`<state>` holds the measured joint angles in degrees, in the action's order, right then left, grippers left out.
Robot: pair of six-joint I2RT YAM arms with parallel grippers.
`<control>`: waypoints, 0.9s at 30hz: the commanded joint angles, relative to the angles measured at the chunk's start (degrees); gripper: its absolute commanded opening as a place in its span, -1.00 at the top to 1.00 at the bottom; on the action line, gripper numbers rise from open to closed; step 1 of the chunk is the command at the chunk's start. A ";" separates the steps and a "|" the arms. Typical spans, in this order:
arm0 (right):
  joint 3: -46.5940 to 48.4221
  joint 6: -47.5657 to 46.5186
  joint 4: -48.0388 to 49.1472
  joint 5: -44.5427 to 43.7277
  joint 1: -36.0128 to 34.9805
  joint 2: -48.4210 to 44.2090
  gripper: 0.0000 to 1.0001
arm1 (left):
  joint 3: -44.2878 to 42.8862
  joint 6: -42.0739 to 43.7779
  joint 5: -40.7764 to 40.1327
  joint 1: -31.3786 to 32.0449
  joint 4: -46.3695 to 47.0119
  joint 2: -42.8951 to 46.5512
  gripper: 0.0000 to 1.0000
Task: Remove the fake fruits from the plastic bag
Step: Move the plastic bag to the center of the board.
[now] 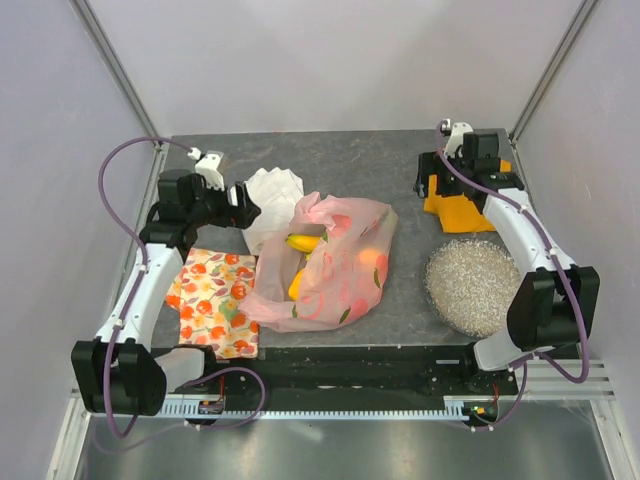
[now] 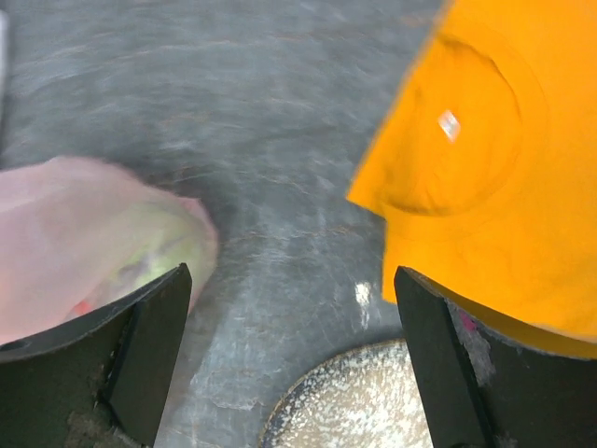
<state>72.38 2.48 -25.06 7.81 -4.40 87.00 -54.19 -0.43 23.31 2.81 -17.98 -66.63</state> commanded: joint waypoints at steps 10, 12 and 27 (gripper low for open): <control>28.52 -26.02 -12.37 32.63 -14.72 -1.39 -0.96 | -17.14 14.36 14.80 -10.62 -36.38 4.68 -0.85; 27.91 -28.31 -13.08 30.87 -17.82 -1.22 -0.96 | -19.19 25.58 16.32 -10.98 -43.78 3.97 -0.84; 26.76 -40.18 -13.79 19.36 -39.00 5.19 -0.96 | -10.66 51.90 27.13 -10.81 -63.04 10.21 -0.97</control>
<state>99.02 -31.73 -38.15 31.66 -39.53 90.65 -63.11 41.19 44.56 -8.01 -72.95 -53.17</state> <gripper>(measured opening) 0.982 0.985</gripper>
